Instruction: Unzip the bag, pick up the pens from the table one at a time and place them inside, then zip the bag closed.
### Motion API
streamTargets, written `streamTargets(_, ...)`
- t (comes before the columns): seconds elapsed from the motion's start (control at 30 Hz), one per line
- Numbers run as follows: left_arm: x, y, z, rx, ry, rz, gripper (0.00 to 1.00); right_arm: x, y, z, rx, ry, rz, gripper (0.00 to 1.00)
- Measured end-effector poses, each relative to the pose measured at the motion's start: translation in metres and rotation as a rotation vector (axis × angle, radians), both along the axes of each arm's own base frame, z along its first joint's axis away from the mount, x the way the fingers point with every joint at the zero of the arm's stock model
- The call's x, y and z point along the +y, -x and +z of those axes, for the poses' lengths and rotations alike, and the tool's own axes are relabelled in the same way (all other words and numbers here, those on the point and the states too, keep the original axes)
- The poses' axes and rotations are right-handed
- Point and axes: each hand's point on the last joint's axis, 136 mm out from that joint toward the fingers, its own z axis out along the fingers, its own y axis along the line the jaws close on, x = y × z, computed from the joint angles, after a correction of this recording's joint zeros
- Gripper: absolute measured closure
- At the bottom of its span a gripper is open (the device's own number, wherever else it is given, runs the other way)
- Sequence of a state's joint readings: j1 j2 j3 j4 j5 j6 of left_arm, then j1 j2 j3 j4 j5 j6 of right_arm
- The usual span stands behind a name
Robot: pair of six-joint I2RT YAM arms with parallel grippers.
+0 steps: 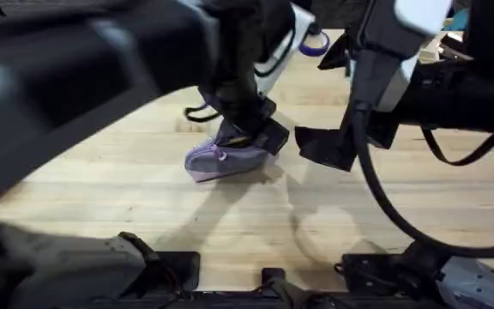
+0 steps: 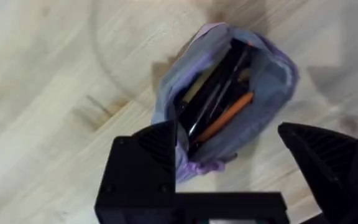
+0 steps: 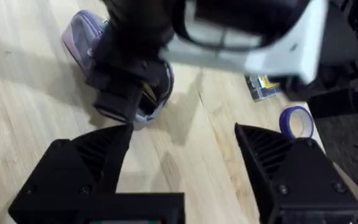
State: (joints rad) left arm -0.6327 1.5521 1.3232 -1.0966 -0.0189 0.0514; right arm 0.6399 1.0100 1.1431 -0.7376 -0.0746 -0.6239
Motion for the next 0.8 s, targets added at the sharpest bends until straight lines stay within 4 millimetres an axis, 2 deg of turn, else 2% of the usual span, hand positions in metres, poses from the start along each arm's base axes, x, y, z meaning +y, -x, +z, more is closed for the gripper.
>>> streamTargets(0.03, 0.001, 0.001, 0.009, -0.024, 0.012, -0.011, 0.008, 0.0, 0.0, 0.0, 0.0, 0.0, 0.0, 0.003)
streamTargets(0.07, 0.009, 0.007, 0.036, -0.097, 0.029, -0.042, 0.008, 0.0, 0.0, 0.0, 0.0, 0.0, 0.0, 0.003)
streamTargets(0.1, 0.013, 0.009, 0.044, -0.119, 0.028, -0.052, 0.009, 0.0, 0.0, 0.0, 0.0, 0.0, 0.0, 0.003)
streamTargets(0.13, 0.026, 0.018, 0.061, -0.162, 0.013, -0.085, 0.008, 0.0, 0.0, 0.0, 0.0, 0.0, 0.0, 0.003)
streamTargets(0.43, 0.075, 0.04, 0.086, -0.199, -0.036, -0.121, 0.008, 0.0, 0.0, 0.0, 0.0, 0.0, 0.0, 0.003)
streamTargets(0.7, 0.111, 0.073, 0.113, -0.275, -0.028, -0.186, 0.008, 0.0, 0.0, 0.0, 0.0, 0.0, 0.0, 0.003)
streamTargets(0.73, 0.122, 0.086, 0.119, -0.296, -0.027, -0.203, 0.008, 0.0, 0.0, 0.0, 0.0, 0.0, 0.0, 0.003)
streamTargets(0.8, 0.128, 0.092, 0.121, -0.306, -0.026, -0.212, 0.008, 0.0, 0.0, 0.0, 0.0, 0.0, 0.0, 0.003)
